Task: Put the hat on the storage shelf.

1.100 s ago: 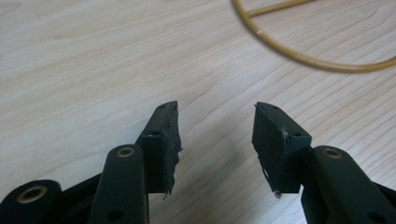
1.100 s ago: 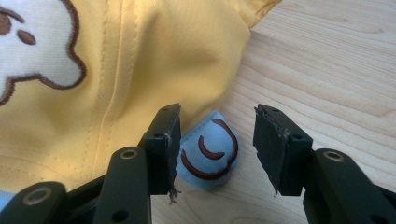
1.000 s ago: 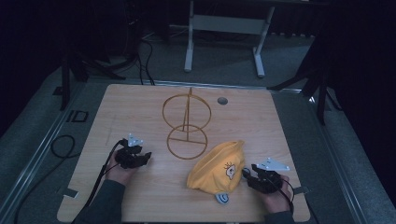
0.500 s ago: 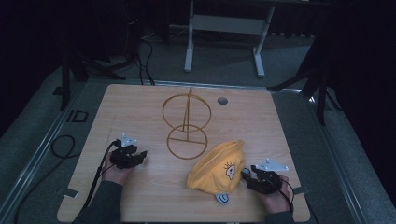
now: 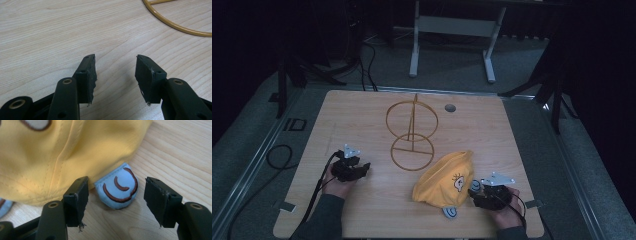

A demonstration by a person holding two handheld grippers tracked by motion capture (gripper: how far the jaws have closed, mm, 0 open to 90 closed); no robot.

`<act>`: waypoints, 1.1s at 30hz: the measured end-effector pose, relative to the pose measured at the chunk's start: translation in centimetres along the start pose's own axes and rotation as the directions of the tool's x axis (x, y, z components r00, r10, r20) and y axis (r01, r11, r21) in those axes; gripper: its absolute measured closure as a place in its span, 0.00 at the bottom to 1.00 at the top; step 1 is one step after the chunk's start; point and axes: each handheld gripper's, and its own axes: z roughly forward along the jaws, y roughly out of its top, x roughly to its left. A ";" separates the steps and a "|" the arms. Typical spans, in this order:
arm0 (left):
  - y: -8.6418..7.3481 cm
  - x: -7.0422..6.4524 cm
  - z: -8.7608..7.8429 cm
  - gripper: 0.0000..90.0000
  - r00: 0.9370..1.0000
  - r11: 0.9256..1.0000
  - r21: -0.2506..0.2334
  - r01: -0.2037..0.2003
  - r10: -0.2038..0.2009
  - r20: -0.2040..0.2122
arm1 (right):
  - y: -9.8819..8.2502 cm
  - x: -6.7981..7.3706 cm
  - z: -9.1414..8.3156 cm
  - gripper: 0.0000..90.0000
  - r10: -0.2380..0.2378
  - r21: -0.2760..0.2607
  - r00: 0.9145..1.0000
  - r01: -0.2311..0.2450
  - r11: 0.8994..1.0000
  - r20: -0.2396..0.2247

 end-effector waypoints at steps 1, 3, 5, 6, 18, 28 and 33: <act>0.0 0.0 0.0 0.57 1.000 1.000 0.003 -0.001 0.001 -0.002 | 0.0 -0.1 0.1 0.42 -0.004 0.002 1.000 0.004 1.000 -0.007; 0.0 0.0 0.1 0.57 1.000 1.000 0.008 -0.001 0.001 -0.003 | -0.2 -0.3 0.4 0.45 -0.008 0.009 1.000 0.009 1.000 -0.020; 0.0 0.0 0.1 0.56 1.000 1.000 0.010 0.000 0.001 -0.003 | -0.2 -0.7 0.4 0.51 0.008 0.002 0.999 -0.008 1.000 -0.043; 0.0 0.0 0.1 0.56 1.000 1.000 0.008 0.000 0.000 -0.002 | -0.3 -0.9 0.4 0.55 0.021 -0.005 0.998 -0.021 1.000 -0.055; 0.0 0.0 0.1 0.57 1.000 1.000 0.015 -0.003 0.003 0.000 | -0.2 -1.2 0.1 0.84 0.051 0.015 0.996 -0.050 0.999 -0.068; -0.1 0.0 0.3 0.56 1.000 1.000 0.023 0.003 -0.003 0.003 | -0.1 -1.6 -0.4 0.87 0.092 0.014 0.995 -0.091 0.996 -0.035; -0.1 0.1 0.3 0.56 1.000 1.000 0.021 0.005 -0.006 0.007 | 0.1 -2.0 -0.8 0.87 0.097 0.010 0.995 -0.097 0.995 -0.024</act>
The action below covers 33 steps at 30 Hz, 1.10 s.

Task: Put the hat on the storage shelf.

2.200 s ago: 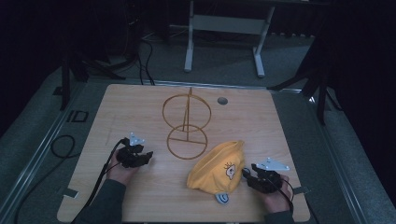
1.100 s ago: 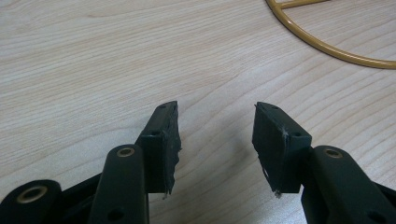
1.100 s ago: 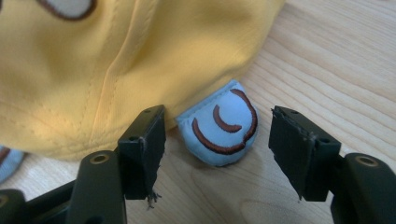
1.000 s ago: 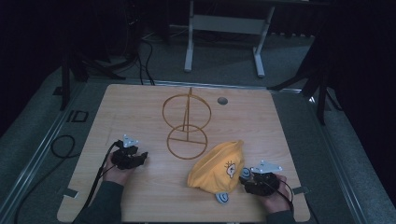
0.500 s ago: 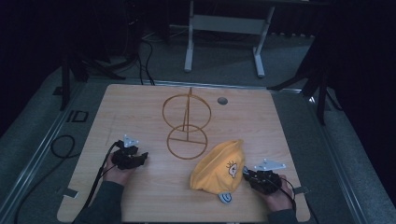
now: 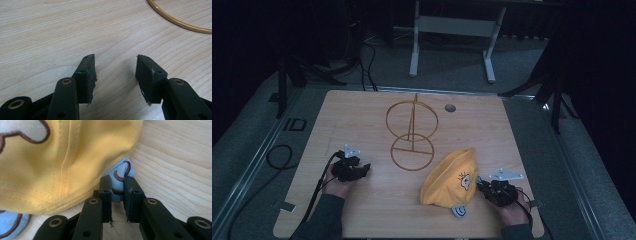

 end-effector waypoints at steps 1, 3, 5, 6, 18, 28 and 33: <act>0.0 0.0 0.0 0.56 1.000 1.000 0.000 0.002 -0.002 0.000 | 0.0 -0.1 -0.1 0.87 0.001 -0.001 1.000 -0.001 1.000 0.001; 0.0 0.1 0.0 0.56 1.000 1.000 -0.004 0.004 -0.004 0.003 | 0.1 -0.3 -0.3 0.87 0.008 -0.008 1.000 -0.008 1.000 -0.003; 0.0 0.2 0.0 0.56 1.000 1.000 -0.003 0.005 -0.005 0.005 | 0.3 -0.6 -0.5 0.87 0.011 -0.018 1.000 -0.011 1.000 -0.005; 0.0 0.2 0.0 0.56 1.000 1.000 -0.004 0.005 -0.005 0.005 | 0.4 -0.7 -0.6 0.87 0.017 -0.022 1.000 -0.017 1.000 -0.004; -0.1 0.2 0.1 0.56 1.000 1.000 -0.011 0.012 -0.012 0.012 | 2.5 -2.2 -3.3 0.87 0.018 -0.079 1.000 -0.016 0.997 0.023; -0.1 0.3 0.0 0.56 1.000 1.000 -0.013 0.015 -0.015 0.013 | 4.4 -3.3 -5.3 0.86 -0.006 -0.108 0.998 0.013 0.994 0.069; -0.1 0.3 0.0 0.56 1.000 1.000 -0.015 0.020 -0.020 0.014 | 6.5 -4.1 -6.5 0.86 -0.028 -0.123 0.996 0.039 0.992 0.089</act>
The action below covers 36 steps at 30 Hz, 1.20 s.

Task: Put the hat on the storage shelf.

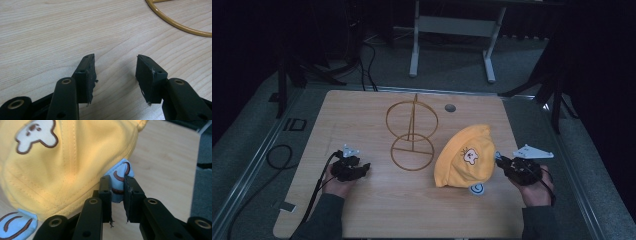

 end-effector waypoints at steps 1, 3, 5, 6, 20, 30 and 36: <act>0.0 0.0 0.0 0.56 1.000 1.000 0.000 0.001 -0.001 0.001 | 0.3 -0.1 -0.1 0.86 -0.003 -0.003 1.000 0.003 1.000 0.002; 0.0 0.0 0.0 0.56 1.000 1.000 -0.001 0.001 -0.001 0.001 | 1.3 -0.3 -0.4 0.86 -0.015 -0.012 1.000 0.015 1.000 0.005; 0.0 0.0 0.0 0.56 1.000 1.000 -0.001 0.001 -0.001 0.002 | 2.2 -0.4 -0.7 0.86 -0.025 -0.023 1.000 0.025 0.999 0.008; 0.0 0.0 0.0 0.56 1.000 1.000 0.000 0.001 -0.001 0.002 | 2.6 -0.5 -0.9 0.86 -0.030 -0.028 1.000 0.030 0.999 0.010; 0.0 0.0 0.0 0.55 1.000 1.000 -0.001 0.006 -0.006 0.006 | 6.4 -1.6 1.5 0.86 -0.039 -0.022 0.999 0.040 0.999 0.020; 0.0 0.1 0.0 0.55 1.000 1.000 -0.002 0.004 -0.004 0.009 | 10.0 -2.0 5.2 0.80 -0.038 0.044 0.998 0.036 0.998 0.056; 0.0 0.1 0.0 0.55 1.000 1.000 -0.002 0.002 -0.002 0.009 | 10.5 -0.9 5.2 0.71 -0.023 0.025 0.998 0.021 0.999 0.066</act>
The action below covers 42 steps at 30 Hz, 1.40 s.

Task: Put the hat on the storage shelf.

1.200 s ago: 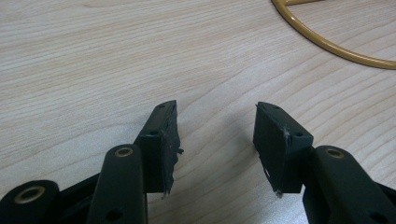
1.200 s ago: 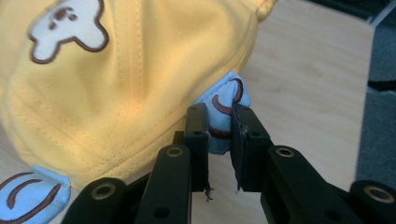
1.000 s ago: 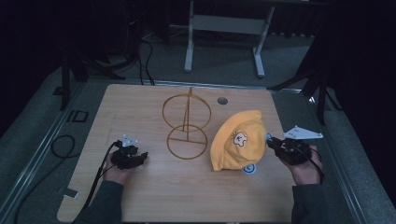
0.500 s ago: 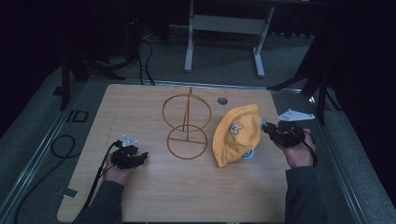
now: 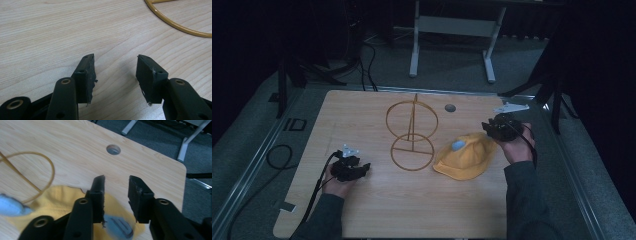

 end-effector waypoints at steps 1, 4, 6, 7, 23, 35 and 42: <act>0.0 0.0 0.0 0.55 1.000 1.000 0.000 0.000 0.000 0.000 | 0.0 0.2 -0.1 0.68 0.001 0.000 1.000 -0.001 1.000 -0.003; 0.0 0.0 0.0 0.55 1.000 1.000 0.000 0.001 -0.001 0.000 | 0.2 0.8 -0.3 0.63 0.001 0.013 1.000 -0.001 1.000 -0.024; 0.0 0.0 0.0 0.55 1.000 1.000 0.000 0.001 -0.001 -0.001 | 0.2 1.3 -0.2 0.59 -0.006 0.024 0.999 0.007 1.000 -0.038; 0.0 0.0 0.0 0.55 1.000 1.000 0.000 0.001 -0.001 -0.001 | 0.2 1.5 -0.2 0.58 0.001 0.034 0.999 0.001 0.999 -0.051; 0.0 -0.1 0.0 0.54 1.000 1.000 -0.002 0.000 0.000 -0.004 | -2.5 3.1 -1.0 0.98 -0.041 0.100 0.993 0.052 0.994 -0.114; 0.0 0.0 0.0 0.54 1.000 1.000 -0.002 0.001 -0.001 0.001 | -1.8 0.3 2.6 1.00 -0.038 0.208 0.999 0.031 0.978 0.030; 0.0 0.0 0.0 0.54 1.000 1.000 -0.002 0.002 -0.002 0.003 | 0.1 -0.5 2.9 0.88 0.046 0.143 0.999 -0.050 0.988 0.027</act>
